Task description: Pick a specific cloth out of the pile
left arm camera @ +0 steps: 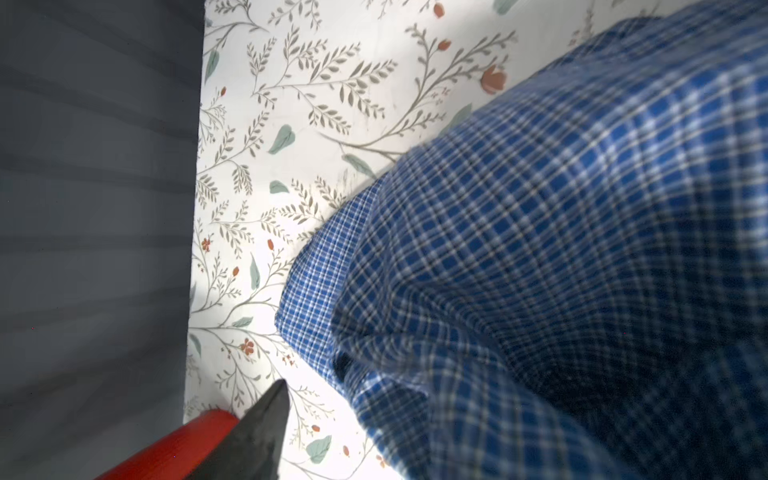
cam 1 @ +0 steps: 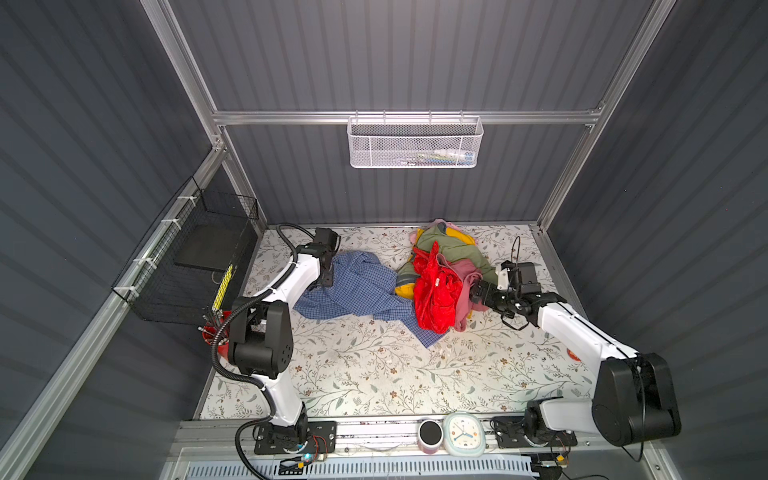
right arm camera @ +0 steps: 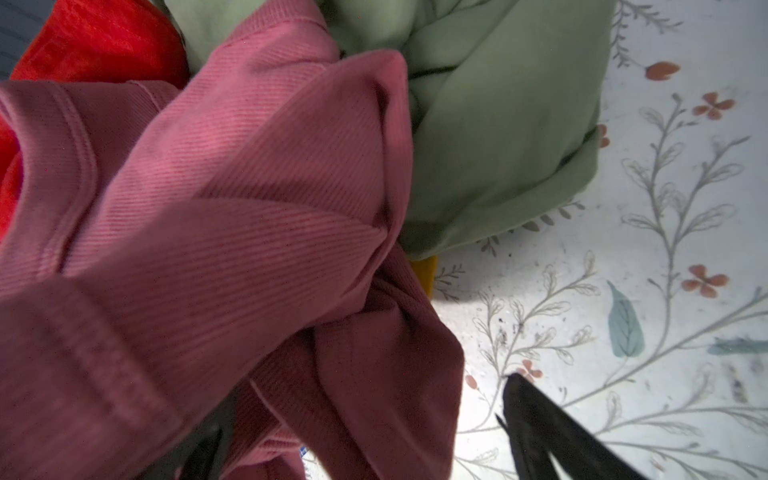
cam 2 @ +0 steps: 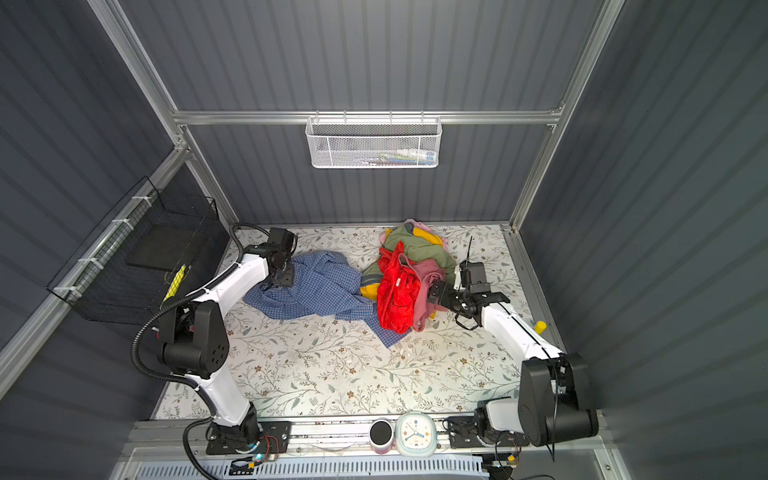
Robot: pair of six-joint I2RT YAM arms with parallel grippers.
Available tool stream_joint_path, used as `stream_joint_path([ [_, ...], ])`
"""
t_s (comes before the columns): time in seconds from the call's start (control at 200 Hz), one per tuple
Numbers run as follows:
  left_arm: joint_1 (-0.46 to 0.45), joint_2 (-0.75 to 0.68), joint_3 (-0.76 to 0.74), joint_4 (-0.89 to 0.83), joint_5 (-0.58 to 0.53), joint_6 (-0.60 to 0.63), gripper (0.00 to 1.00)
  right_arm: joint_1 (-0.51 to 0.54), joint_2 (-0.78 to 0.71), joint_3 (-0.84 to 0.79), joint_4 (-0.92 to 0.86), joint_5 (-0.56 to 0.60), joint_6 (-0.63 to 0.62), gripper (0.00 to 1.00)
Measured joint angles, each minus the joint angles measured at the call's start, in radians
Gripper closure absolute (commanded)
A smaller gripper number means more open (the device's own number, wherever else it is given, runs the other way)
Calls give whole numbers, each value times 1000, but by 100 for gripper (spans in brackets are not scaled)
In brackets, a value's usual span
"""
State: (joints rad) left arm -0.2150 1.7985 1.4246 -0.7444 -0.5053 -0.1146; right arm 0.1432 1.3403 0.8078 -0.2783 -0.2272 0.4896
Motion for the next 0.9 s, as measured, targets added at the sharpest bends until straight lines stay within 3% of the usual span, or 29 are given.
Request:
stream_joint_path([
  [0.025,0,-2,0,-8,-3,-5,5,0,-1,0,-3,2,-1,1],
  [0.315,-19,-153,-50,-119,-97,-55,0,0,-12,0,-22,15,-5,1],
  [0.445,-126,-225,-37,-175,-173,-64,0,1,-12,3,-38,19,-12,1],
  [0.57,-216,-212,17,-230,-170,-80,0,1,-14,10,-49,27,-23,1],
  [0.71,-333,-220,15,-195,-100,-60,0,1,-28,11,-61,37,-31,1],
  [0.901,-461,-217,9,-71,167,22,0,1,-31,11,-73,42,-37,1],
])
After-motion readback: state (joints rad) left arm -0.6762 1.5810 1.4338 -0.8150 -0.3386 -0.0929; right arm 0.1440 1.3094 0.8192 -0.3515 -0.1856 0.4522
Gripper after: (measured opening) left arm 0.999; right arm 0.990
